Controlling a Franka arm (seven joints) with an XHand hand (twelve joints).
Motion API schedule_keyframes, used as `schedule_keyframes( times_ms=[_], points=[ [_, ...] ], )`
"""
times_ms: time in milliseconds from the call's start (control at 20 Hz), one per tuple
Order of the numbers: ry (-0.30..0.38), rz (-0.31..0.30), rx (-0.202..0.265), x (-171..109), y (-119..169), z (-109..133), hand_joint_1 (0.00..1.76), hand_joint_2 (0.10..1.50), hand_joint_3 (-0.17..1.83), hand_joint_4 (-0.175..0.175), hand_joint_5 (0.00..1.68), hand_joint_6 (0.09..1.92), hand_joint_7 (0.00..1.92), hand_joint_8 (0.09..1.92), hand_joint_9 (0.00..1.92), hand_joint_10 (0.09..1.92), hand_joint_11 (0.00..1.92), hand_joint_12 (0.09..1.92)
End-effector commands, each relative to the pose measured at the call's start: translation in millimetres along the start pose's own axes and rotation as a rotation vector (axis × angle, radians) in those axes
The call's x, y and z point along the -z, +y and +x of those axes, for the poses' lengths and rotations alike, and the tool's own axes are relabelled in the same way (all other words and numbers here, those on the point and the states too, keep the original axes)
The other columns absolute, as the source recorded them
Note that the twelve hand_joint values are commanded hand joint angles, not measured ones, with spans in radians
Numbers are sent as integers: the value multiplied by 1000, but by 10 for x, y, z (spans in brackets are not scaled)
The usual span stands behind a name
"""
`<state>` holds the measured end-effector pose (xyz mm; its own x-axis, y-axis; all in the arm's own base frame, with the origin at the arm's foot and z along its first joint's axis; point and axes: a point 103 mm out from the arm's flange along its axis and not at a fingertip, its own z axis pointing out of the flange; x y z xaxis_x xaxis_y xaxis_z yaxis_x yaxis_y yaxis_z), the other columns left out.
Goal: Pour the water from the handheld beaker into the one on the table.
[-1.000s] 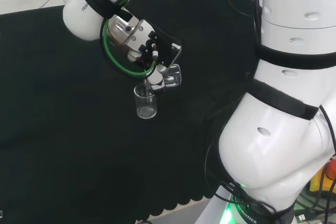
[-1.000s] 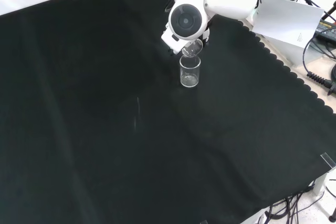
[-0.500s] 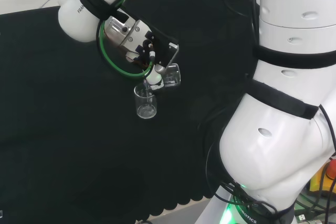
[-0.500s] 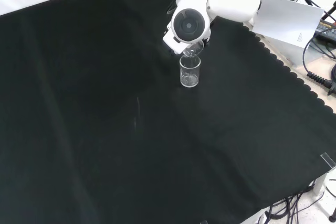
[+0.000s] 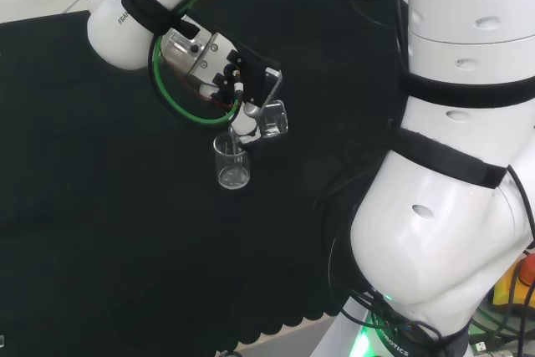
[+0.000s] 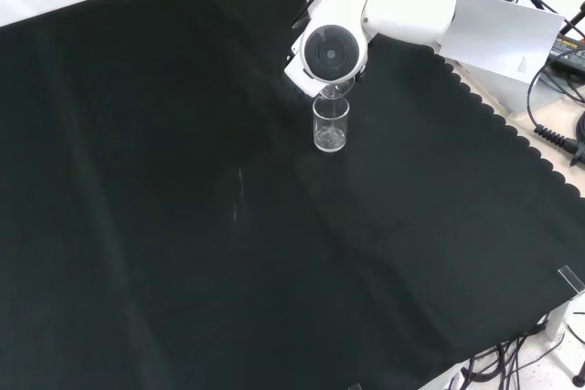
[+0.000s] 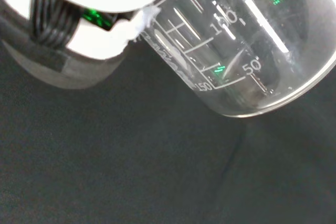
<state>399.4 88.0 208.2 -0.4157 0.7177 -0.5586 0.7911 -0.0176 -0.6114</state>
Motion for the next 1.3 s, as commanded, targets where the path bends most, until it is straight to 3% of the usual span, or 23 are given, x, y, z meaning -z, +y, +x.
schedule_keyframes(
  times_ms=[50, 1300],
  points=[
    [-14, 12, -5, 14, -4, 1, 1315, 590, 766, -175, 1268, 698, 1324, 677, 1688, 378, 1366, 683],
    [-34, 63, -14, 51, 35, 58, 1315, 592, 764, -175, 1267, 700, 1323, 679, 1679, 397, 1367, 681]
  ],
)
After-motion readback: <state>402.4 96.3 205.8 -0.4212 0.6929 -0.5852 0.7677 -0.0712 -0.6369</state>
